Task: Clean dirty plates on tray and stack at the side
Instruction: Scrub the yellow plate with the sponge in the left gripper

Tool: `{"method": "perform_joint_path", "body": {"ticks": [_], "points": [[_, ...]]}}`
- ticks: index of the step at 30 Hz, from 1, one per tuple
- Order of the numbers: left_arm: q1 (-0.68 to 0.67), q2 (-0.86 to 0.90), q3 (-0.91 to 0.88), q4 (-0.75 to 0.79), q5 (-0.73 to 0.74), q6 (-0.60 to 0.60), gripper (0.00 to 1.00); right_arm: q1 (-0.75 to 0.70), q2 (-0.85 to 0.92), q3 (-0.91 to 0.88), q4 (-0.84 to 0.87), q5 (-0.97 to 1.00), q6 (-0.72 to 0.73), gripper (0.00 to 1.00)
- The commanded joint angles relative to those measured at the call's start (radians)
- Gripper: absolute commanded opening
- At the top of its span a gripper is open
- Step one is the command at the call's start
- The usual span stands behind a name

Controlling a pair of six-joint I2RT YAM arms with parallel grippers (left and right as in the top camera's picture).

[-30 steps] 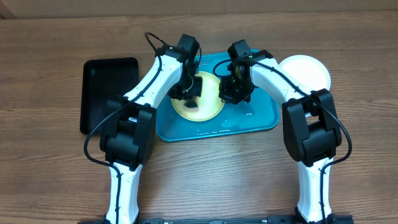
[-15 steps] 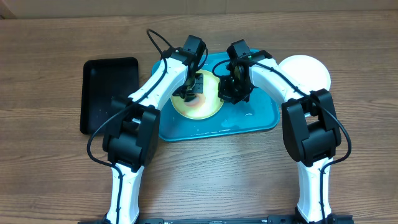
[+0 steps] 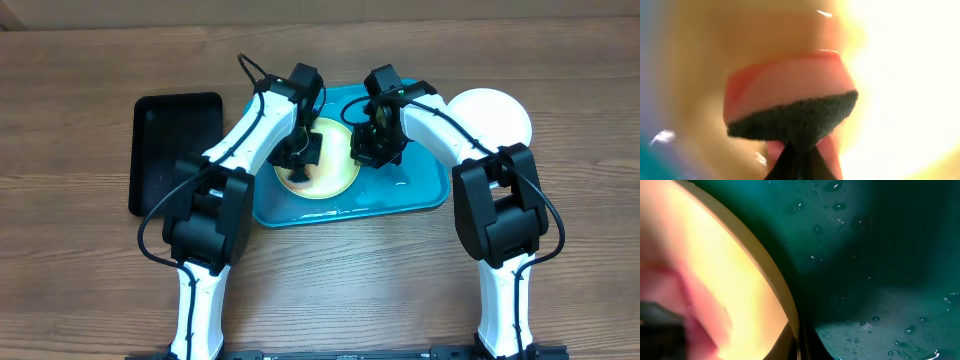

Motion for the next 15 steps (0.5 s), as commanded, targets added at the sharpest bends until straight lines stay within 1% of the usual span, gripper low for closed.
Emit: {"method": "perform_joint_path", "body": {"ticks": [1, 4, 6, 9, 11, 13, 15], "points": [[-0.021, 0.012, -0.006, 0.025, 0.294, 0.171, 0.04, 0.003, -0.003, -0.024, -0.003, 0.026, 0.004, 0.04], [-0.019, 0.012, -0.006, 0.111, 0.283, 0.099, 0.04, 0.003, -0.003, -0.024, -0.011, 0.026, 0.003, 0.04], [-0.016, 0.012, -0.006, 0.185, 0.216, 0.027, 0.04, 0.003, -0.003, -0.024, -0.014, 0.026, 0.003, 0.04], [-0.016, 0.012, -0.006, 0.275, 0.019, -0.087, 0.04, 0.003, -0.003, -0.024, -0.015, 0.026, 0.003, 0.04], [-0.016, 0.012, -0.006, 0.294, -0.129, -0.157, 0.04, 0.003, -0.003, -0.024, -0.016, 0.026, 0.003, 0.04], [-0.016, 0.012, -0.006, 0.272, -0.27, -0.229, 0.04, 0.003, -0.003, -0.024, -0.018, 0.026, 0.003, 0.04], [-0.015, 0.012, -0.006, 0.211, -0.383, -0.306, 0.04, 0.003, -0.003, -0.024, -0.019, 0.027, 0.003, 0.04]]}}
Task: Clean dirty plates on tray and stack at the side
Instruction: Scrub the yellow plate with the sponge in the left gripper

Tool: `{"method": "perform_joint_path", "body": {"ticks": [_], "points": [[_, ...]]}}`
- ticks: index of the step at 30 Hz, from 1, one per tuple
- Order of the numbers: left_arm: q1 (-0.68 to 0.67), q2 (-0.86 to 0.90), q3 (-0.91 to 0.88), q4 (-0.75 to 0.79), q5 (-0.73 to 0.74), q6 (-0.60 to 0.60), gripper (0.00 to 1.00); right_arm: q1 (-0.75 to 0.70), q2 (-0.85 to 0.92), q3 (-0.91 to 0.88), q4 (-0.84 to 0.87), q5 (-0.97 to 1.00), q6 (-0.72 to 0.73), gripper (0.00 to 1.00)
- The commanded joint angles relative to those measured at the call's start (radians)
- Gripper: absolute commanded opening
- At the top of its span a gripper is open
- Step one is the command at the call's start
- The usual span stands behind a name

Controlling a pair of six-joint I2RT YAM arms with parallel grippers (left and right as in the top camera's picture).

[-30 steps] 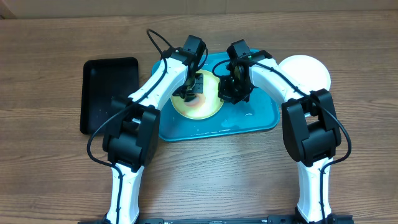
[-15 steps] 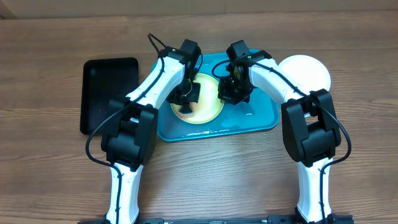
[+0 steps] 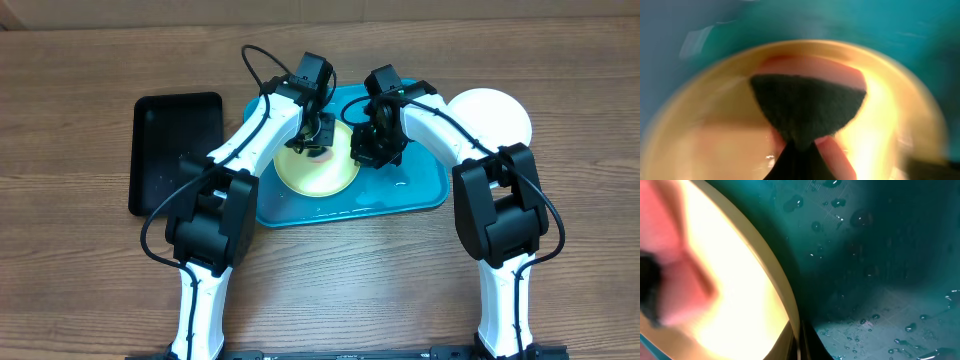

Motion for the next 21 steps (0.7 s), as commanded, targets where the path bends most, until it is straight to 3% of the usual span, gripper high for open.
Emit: {"method": "perform_joint_path", "body": {"ticks": [1, 4, 7, 10, 13, 16, 21], "points": [[0.0, 0.012, -0.003, -0.088, -0.322, -0.201, 0.04, 0.003, -0.003, -0.024, -0.01, 0.028, 0.004, 0.04], [0.0, 0.012, -0.003, -0.219, -0.388, -0.312, 0.04, 0.003, -0.003, -0.024, -0.009, 0.028, 0.005, 0.04], [-0.001, 0.012, -0.003, -0.292, -0.362, -0.312, 0.04, 0.003, -0.003, -0.024, -0.009, 0.028, 0.005, 0.04], [-0.004, 0.012, -0.003, -0.322, -0.206, -0.156, 0.04, 0.003, -0.003, -0.024, -0.009, 0.028, 0.005, 0.04], [-0.005, 0.012, -0.003, -0.319, 0.091, 0.099, 0.04, 0.003, -0.003, -0.024, -0.008, 0.028, 0.005, 0.04], [-0.005, 0.012, -0.003, -0.321, 0.37, 0.273, 0.04, 0.003, -0.003, -0.024, -0.005, 0.028, 0.005, 0.04], [-0.005, 0.012, -0.003, -0.234, 0.452, 0.291, 0.04, 0.003, -0.003, -0.024, -0.005, 0.028, 0.005, 0.04]]}}
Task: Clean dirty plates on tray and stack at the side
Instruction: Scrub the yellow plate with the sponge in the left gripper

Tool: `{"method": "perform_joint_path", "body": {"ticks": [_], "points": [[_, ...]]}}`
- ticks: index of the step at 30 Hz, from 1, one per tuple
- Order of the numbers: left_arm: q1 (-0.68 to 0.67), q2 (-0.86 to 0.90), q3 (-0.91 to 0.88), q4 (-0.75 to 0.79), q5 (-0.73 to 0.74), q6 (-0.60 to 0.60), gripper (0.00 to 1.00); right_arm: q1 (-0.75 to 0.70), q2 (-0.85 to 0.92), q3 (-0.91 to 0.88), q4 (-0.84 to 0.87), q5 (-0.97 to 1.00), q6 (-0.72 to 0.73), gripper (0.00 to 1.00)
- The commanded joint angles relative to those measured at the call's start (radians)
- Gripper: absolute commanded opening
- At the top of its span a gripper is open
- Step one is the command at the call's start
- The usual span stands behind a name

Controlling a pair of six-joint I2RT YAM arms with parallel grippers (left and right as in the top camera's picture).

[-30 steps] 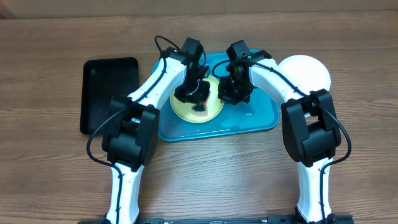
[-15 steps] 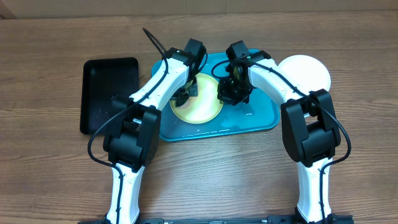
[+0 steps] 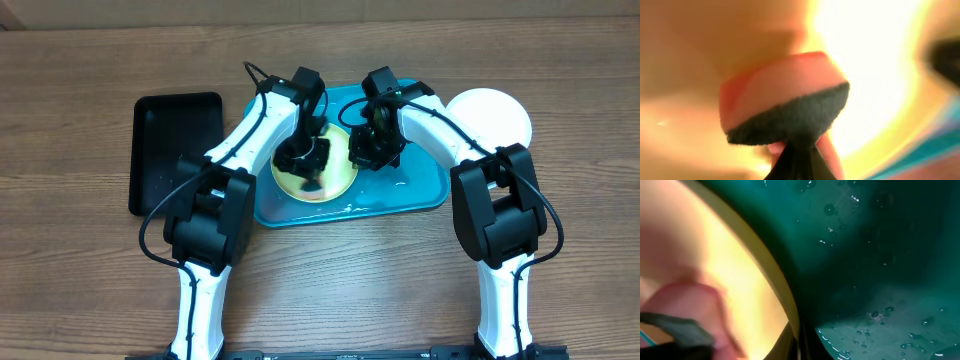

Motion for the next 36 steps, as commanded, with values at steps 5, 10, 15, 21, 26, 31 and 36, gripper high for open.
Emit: {"method": "perform_joint_path", "body": {"ticks": [5, 10, 15, 21, 26, 31, 36], "points": [[-0.012, 0.012, -0.004, 0.186, 0.138, 0.058, 0.04, -0.006, -0.003, -0.023, 0.003, 0.042, 0.007, 0.04], [-0.012, 0.012, -0.004, 0.24, -0.319, -0.189, 0.04, -0.006, -0.003, -0.023, 0.003, 0.042, 0.007, 0.04], [-0.011, 0.012, -0.004, 0.146, -0.643, -0.408, 0.04, -0.006, -0.003, -0.023, 0.003, 0.042, 0.007, 0.04], [-0.012, 0.012, -0.004, 0.046, -0.476, -0.38, 0.04, -0.006, -0.003, -0.023, 0.003, 0.042, 0.007, 0.04], [-0.012, 0.012, -0.004, -0.008, -0.05, -0.132, 0.04, -0.006, -0.003, -0.023, 0.003, 0.042, 0.007, 0.04], [-0.012, 0.012, -0.004, -0.009, 0.17, 0.002, 0.04, -0.006, -0.003, -0.023, 0.003, 0.042, 0.007, 0.04], [-0.012, 0.012, -0.004, 0.076, 0.083, -0.012, 0.04, -0.006, -0.003, -0.023, 0.0, 0.042, 0.007, 0.03]]}}
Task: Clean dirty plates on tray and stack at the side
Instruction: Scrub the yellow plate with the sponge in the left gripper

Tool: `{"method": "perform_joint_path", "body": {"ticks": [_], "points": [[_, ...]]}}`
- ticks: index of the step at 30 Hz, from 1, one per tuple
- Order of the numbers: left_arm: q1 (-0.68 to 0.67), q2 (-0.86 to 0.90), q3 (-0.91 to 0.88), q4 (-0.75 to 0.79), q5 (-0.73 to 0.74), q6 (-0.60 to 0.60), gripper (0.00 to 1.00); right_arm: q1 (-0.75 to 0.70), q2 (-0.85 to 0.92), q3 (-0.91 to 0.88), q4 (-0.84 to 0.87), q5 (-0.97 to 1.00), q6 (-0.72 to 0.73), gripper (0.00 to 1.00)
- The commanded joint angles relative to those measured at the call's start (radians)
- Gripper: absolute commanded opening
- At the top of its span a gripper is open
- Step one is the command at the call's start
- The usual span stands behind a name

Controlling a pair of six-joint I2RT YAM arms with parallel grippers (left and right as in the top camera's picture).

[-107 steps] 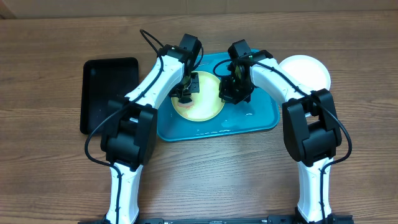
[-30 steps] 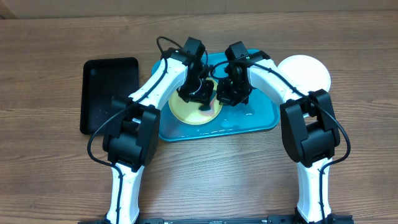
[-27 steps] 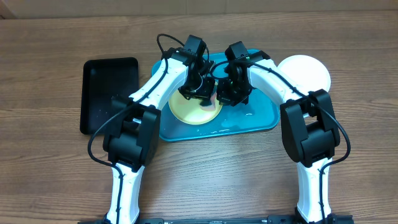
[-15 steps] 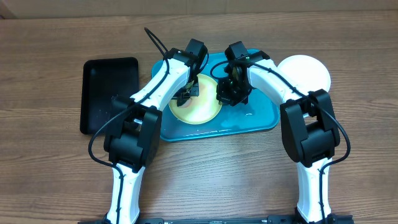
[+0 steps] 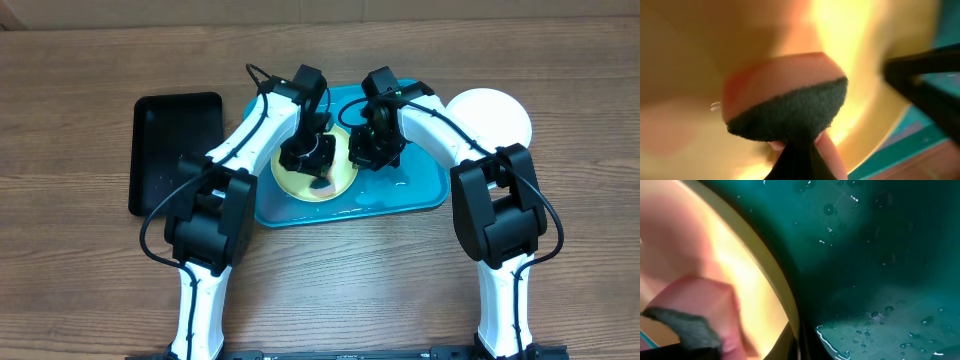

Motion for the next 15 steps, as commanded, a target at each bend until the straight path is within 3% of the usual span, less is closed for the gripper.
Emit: {"method": "perform_joint_path", "body": {"ticks": [1, 9, 15], "points": [[-0.007, 0.012, -0.003, 0.05, -0.008, 0.026, 0.04, -0.006, -0.003, -0.023, 0.001, 0.04, 0.006, 0.04], [-0.006, 0.012, -0.003, 0.12, -0.599, -0.221, 0.04, -0.006, -0.003, -0.023, -0.003, 0.04, 0.004, 0.04], [-0.007, 0.012, -0.003, -0.018, -0.684, -0.356, 0.04, -0.006, -0.003, -0.023, -0.002, 0.04, 0.004, 0.04]]}}
